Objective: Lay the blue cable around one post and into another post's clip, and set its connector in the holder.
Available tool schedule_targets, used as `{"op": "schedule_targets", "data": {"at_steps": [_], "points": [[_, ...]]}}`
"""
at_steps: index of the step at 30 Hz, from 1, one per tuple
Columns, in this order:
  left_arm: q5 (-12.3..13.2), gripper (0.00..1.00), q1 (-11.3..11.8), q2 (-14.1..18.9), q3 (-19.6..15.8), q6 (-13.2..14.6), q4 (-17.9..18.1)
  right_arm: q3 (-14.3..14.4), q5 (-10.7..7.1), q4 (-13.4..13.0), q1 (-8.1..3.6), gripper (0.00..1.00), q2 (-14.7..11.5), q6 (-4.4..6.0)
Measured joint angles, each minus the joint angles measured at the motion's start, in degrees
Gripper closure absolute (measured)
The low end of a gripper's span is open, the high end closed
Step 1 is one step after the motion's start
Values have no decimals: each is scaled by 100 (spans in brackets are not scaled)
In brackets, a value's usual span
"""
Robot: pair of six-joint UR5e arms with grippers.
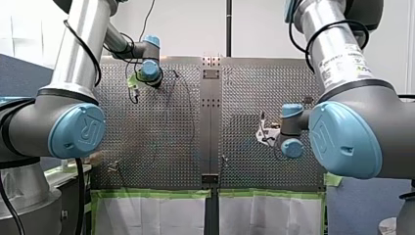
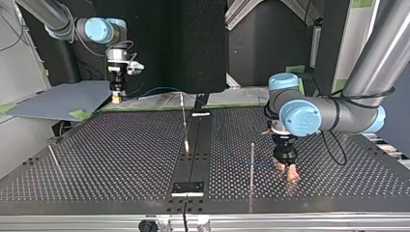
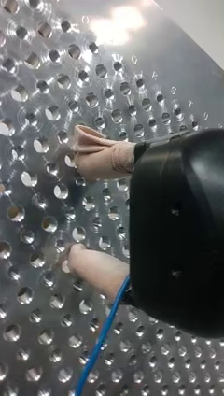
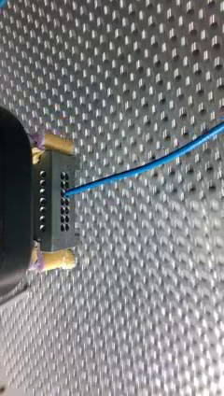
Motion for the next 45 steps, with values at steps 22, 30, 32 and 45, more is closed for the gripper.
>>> {"op": "schedule_targets", "data": {"at_steps": [22,30,32,45], "points": [[561,0,192,215,-199,-976,-314,19,11,-54,-5,97,-10,-52],[779,0,211,378,-397,-976,-317,18,11,-36,-6,97,-8,-49],[864,0,227,392,-444,-981,-312,18,11,-35,-6,97,-8,-49],[1480,0,399,398,-494,-1449,-24,19,11,-36,-5,97,-5,-52]]}}
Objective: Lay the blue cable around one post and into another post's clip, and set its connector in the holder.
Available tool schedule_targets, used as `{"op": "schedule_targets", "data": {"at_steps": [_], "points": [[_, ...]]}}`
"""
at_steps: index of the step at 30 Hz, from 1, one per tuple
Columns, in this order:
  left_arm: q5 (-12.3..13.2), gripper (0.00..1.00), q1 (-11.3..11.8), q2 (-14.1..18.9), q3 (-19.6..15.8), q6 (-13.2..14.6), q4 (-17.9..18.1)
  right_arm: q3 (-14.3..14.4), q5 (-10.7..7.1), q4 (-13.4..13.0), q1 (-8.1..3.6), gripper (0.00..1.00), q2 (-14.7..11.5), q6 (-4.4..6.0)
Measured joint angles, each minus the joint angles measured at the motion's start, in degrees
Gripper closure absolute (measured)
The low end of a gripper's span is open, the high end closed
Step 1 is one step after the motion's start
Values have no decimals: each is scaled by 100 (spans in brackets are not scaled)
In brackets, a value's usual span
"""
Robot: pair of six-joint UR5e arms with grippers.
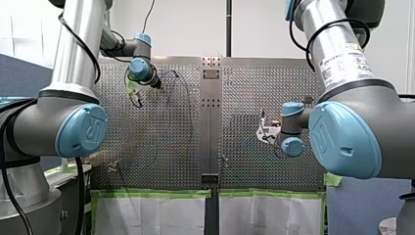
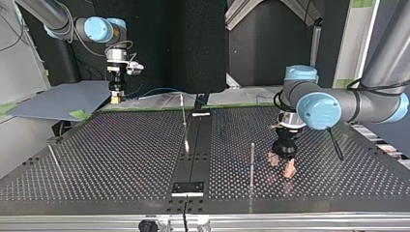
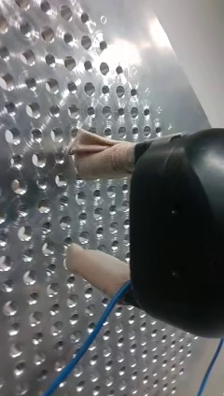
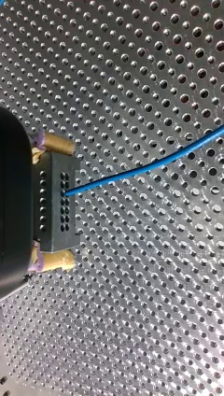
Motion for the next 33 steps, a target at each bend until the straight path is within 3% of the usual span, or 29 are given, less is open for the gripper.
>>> {"op": "schedule_targets", "data": {"at_steps": [7,19,24,33], "points": [[308,0,152,-25,-2,-308,120,1,0,-12,1,97,0,0],[948,0,186,40,-66,-935,123,-2,0,-12,1,97,2,0],[1158,0,206,95,-212,-1013,129,0,0,-2,1,97,2,6],[1316,0,237,246,-299,-1039,141,1,0,10,1,97,2,8]]}}
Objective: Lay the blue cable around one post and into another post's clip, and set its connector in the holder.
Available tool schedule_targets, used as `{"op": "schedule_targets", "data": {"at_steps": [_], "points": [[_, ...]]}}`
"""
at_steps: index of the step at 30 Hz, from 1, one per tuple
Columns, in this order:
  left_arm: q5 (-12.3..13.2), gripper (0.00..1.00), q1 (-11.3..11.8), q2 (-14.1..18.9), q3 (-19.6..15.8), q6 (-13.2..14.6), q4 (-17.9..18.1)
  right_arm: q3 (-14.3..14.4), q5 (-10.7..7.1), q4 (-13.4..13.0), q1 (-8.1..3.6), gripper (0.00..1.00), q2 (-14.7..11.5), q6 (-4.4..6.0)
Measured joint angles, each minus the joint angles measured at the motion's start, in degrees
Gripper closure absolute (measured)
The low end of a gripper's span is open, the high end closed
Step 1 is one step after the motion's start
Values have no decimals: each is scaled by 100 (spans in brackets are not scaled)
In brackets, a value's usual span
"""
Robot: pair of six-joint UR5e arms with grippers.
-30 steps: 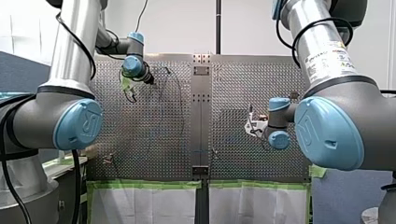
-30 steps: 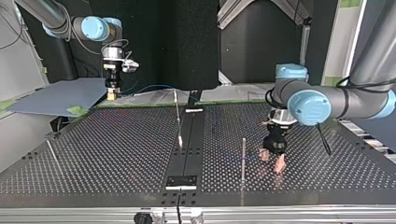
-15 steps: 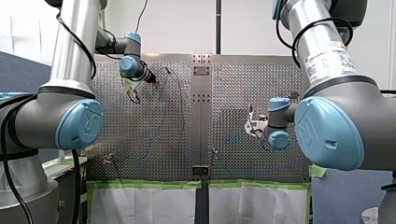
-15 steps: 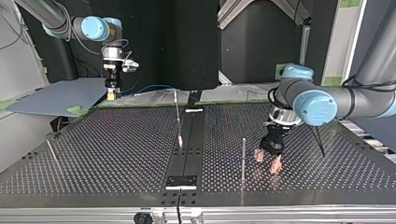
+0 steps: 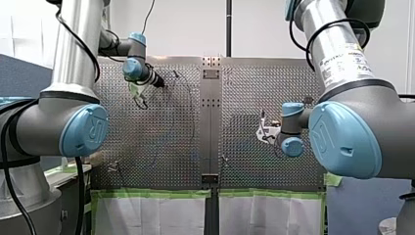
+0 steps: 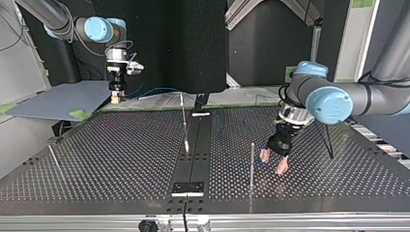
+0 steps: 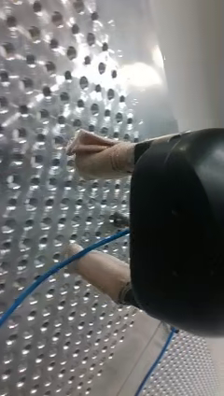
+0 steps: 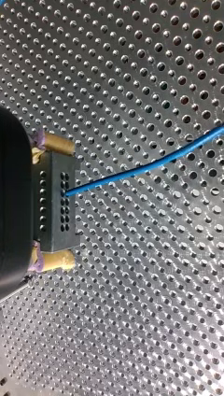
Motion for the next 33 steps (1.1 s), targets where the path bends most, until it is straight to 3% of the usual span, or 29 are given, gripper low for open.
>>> {"op": "schedule_targets", "data": {"at_steps": [7,18,33], "points": [[140,0,-3,72,0,-44,-14,-1,0,-6,3,97,0,3],[95,0,2,261,-168,4,-97,0,0,-2,-1,97,0,13],[-437,0,1,818,-283,644,-677,-2,0,-8,-1,97,1,50]]}}
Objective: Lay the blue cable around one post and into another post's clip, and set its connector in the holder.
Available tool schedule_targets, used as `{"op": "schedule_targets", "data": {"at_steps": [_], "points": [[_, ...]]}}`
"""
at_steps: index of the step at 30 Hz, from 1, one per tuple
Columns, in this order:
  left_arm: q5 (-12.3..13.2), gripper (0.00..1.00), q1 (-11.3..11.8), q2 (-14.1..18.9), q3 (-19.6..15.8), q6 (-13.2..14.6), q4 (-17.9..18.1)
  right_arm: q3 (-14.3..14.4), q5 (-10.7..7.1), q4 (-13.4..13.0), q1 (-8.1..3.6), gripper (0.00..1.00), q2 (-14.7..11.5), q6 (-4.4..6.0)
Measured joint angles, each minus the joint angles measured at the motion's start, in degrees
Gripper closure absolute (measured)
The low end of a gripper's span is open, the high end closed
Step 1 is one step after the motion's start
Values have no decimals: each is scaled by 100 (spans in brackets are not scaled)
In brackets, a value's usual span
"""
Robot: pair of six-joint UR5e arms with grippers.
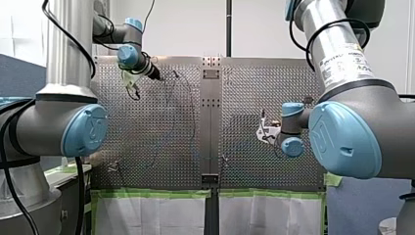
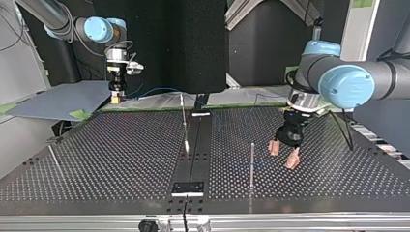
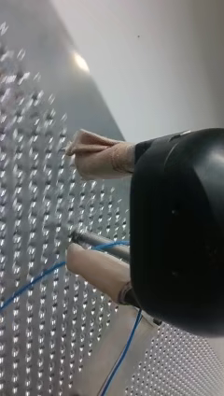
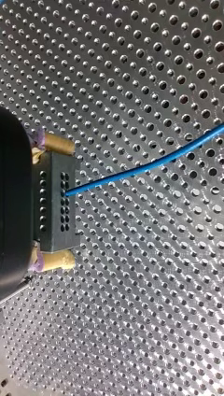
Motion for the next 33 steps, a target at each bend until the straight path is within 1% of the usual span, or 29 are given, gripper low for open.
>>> {"op": "schedule_targets", "data": {"at_steps": [3,9,13,23,27,33], "points": [[-123,0,-8,121,80,122,-122,-1,0,-8,0,97,0,24],[-423,0,-66,414,358,422,-426,-1,0,-24,-3,97,0,64],[-636,0,-111,506,569,635,-637,-2,0,-49,-6,97,-1,83],[-1162,0,-346,407,1095,1161,-1164,-3,0,-67,-32,97,0,132],[-1358,0,-486,339,1291,1357,-1358,-3,-3,-68,-49,97,0,176],[-1645,0,-750,152,1580,1645,-1646,-3,-8,-68,-77,97,1,187]]}}
